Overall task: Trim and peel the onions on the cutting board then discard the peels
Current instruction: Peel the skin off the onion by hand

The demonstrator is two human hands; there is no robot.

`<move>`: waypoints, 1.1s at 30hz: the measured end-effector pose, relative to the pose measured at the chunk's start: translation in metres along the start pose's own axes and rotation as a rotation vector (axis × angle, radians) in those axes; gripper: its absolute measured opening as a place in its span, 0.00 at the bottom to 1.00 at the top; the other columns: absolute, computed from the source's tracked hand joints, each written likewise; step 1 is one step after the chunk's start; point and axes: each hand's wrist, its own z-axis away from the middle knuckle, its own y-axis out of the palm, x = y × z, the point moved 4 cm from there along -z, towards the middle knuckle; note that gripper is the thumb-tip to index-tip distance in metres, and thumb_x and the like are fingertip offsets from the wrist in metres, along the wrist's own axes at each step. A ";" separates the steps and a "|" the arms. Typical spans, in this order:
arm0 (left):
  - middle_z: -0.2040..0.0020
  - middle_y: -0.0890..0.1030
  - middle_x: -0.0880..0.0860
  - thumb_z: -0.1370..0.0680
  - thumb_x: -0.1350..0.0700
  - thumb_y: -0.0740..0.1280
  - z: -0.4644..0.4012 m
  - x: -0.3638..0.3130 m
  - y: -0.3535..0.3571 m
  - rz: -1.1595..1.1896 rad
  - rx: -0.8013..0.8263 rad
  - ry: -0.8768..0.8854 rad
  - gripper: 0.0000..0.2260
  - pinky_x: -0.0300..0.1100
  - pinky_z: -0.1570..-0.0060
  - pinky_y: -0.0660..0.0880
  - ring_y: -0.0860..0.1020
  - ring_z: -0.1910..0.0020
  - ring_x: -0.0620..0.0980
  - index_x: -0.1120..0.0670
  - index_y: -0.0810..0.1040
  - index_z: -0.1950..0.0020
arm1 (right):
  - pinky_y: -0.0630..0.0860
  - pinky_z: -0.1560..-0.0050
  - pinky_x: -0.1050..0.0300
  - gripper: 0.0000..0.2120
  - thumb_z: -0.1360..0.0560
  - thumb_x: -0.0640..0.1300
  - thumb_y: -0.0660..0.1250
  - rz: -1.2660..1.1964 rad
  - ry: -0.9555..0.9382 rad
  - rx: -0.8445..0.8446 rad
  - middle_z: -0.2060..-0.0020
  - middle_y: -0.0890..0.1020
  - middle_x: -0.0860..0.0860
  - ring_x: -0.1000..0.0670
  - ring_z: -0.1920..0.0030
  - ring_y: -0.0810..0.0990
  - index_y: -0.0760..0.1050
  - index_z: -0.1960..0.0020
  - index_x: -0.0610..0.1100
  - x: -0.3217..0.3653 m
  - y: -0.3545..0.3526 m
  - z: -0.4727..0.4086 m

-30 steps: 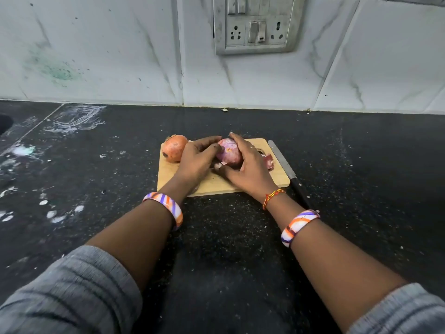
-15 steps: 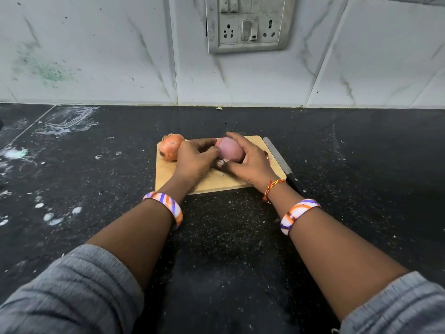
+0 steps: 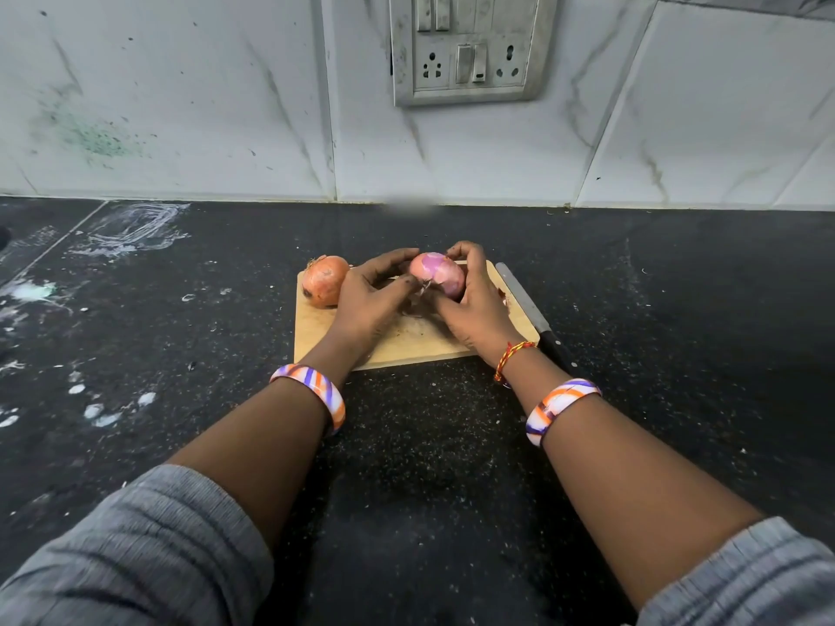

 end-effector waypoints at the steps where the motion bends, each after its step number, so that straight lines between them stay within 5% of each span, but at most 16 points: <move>1: 0.47 0.80 0.56 0.26 0.68 0.65 0.000 0.000 -0.001 0.010 -0.010 -0.001 0.15 0.43 0.50 0.76 0.77 0.49 0.50 0.57 0.77 0.42 | 0.71 0.56 0.70 0.25 0.28 0.41 0.70 -0.014 -0.001 0.001 0.49 0.72 0.52 0.55 0.53 0.75 0.63 0.37 0.44 0.000 0.001 0.000; 4: 0.48 0.80 0.56 0.27 0.68 0.65 0.000 0.002 -0.002 0.044 -0.054 -0.004 0.14 0.45 0.50 0.77 0.77 0.49 0.51 0.57 0.78 0.43 | 0.69 0.59 0.76 0.23 0.28 0.41 0.70 -0.023 -0.003 -0.009 0.52 0.74 0.51 0.61 0.58 0.74 0.67 0.37 0.42 0.002 0.001 -0.001; 8: 0.51 0.80 0.53 0.27 0.68 0.65 -0.001 0.002 -0.003 0.049 -0.105 0.008 0.13 0.38 0.53 0.77 0.78 0.51 0.49 0.56 0.79 0.46 | 0.73 0.47 0.62 0.25 0.29 0.46 0.71 -0.015 0.014 0.001 0.47 0.77 0.50 0.55 0.48 0.74 0.68 0.34 0.44 0.000 0.002 -0.002; 12: 0.54 0.81 0.52 0.27 0.68 0.66 0.000 0.000 -0.006 0.027 -0.137 0.038 0.11 0.40 0.52 0.77 0.79 0.53 0.48 0.56 0.80 0.49 | 0.74 0.46 0.59 0.25 0.29 0.49 0.71 0.004 -0.003 0.000 0.45 0.78 0.50 0.54 0.48 0.74 0.69 0.35 0.44 0.001 0.003 -0.002; 17: 0.61 0.77 0.47 0.27 0.68 0.66 0.001 -0.003 -0.005 -0.014 -0.141 0.079 0.10 0.31 0.66 0.74 0.77 0.66 0.37 0.53 0.78 0.55 | 0.75 0.45 0.56 0.22 0.28 0.50 0.70 0.022 -0.012 0.000 0.51 0.77 0.54 0.54 0.49 0.75 0.71 0.37 0.45 0.003 0.004 -0.001; 23: 0.62 0.75 0.52 0.24 0.65 0.62 0.000 -0.003 -0.003 -0.097 -0.100 0.105 0.13 0.41 0.67 0.75 0.76 0.66 0.50 0.47 0.73 0.59 | 0.76 0.48 0.53 0.20 0.25 0.54 0.65 0.011 0.004 -0.032 0.51 0.76 0.51 0.52 0.51 0.76 0.68 0.39 0.44 0.004 0.002 0.000; 33: 0.63 0.72 0.48 0.24 0.64 0.62 -0.001 -0.005 -0.002 -0.193 -0.072 0.091 0.13 0.43 0.65 0.73 0.71 0.66 0.46 0.46 0.71 0.60 | 0.69 0.60 0.72 0.16 0.23 0.52 0.61 0.031 0.010 -0.032 0.53 0.74 0.52 0.54 0.52 0.74 0.69 0.40 0.43 0.003 0.001 -0.002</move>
